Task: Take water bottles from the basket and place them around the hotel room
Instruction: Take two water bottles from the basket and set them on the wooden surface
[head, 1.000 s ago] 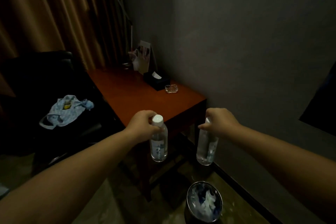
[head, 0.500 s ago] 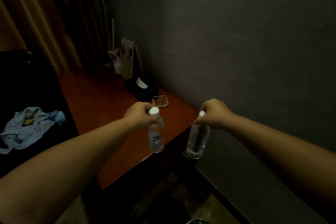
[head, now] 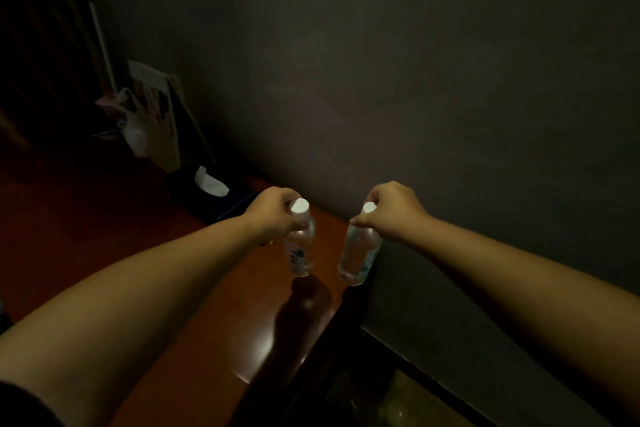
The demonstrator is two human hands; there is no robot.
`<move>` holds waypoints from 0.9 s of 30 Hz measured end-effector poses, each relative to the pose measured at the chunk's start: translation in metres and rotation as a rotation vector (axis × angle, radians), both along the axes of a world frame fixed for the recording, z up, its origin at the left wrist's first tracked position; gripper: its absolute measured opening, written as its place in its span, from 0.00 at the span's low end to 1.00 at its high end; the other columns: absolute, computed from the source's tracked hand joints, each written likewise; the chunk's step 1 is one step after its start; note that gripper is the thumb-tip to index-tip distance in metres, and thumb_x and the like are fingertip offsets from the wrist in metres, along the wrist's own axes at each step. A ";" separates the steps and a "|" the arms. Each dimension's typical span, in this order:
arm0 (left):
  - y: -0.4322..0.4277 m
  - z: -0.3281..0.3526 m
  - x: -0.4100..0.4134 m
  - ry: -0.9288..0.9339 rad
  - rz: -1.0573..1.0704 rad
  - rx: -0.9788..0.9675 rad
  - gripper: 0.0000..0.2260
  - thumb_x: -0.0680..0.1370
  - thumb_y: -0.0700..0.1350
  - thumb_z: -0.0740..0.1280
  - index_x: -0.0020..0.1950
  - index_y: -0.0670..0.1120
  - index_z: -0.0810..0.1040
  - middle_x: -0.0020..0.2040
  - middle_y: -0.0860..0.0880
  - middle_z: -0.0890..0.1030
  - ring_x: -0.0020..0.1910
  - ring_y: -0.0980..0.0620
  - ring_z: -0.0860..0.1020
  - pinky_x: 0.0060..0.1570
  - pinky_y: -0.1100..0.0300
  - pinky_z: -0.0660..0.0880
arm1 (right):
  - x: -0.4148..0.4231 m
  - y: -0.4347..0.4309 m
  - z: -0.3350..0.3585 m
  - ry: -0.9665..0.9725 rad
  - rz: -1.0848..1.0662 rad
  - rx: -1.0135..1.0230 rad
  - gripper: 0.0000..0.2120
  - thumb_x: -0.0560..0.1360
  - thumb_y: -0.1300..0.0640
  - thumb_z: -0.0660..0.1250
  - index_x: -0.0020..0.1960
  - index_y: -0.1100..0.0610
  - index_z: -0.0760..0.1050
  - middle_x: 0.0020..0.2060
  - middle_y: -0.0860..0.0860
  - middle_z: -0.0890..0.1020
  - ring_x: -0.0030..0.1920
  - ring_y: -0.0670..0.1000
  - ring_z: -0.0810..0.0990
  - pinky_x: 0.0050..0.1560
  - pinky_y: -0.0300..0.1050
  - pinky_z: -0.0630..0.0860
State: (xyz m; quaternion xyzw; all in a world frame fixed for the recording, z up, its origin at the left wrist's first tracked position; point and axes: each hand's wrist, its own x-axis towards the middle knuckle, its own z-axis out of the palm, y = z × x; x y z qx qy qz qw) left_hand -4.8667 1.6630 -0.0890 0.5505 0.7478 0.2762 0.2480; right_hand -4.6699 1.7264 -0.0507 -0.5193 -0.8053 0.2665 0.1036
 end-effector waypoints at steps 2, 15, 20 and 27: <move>0.022 -0.009 -0.014 0.001 -0.027 -0.003 0.14 0.69 0.38 0.73 0.53 0.44 0.77 0.49 0.46 0.81 0.50 0.48 0.80 0.49 0.54 0.78 | -0.018 0.014 -0.008 -0.011 -0.019 -0.018 0.18 0.66 0.50 0.76 0.51 0.58 0.77 0.49 0.55 0.81 0.51 0.54 0.80 0.48 0.49 0.81; 0.100 -0.055 -0.069 -0.026 -0.103 -0.036 0.14 0.68 0.36 0.74 0.52 0.43 0.79 0.48 0.45 0.81 0.48 0.48 0.79 0.50 0.54 0.77 | -0.100 0.070 -0.054 -0.079 -0.196 -0.104 0.15 0.68 0.55 0.74 0.51 0.60 0.78 0.50 0.58 0.82 0.52 0.57 0.80 0.51 0.49 0.79; 0.113 -0.054 -0.077 0.007 -0.202 -0.030 0.15 0.67 0.36 0.75 0.52 0.41 0.79 0.49 0.44 0.82 0.48 0.48 0.79 0.51 0.54 0.77 | -0.117 0.071 -0.065 -0.051 -0.273 -0.066 0.13 0.71 0.50 0.70 0.42 0.61 0.77 0.45 0.58 0.82 0.49 0.58 0.80 0.43 0.47 0.74; 0.120 -0.057 -0.083 -0.039 -0.265 -0.009 0.15 0.68 0.36 0.75 0.52 0.44 0.78 0.46 0.49 0.79 0.46 0.53 0.77 0.46 0.62 0.72 | -0.132 0.072 -0.067 -0.043 -0.336 -0.130 0.17 0.69 0.50 0.72 0.51 0.62 0.77 0.50 0.58 0.81 0.51 0.57 0.80 0.42 0.43 0.72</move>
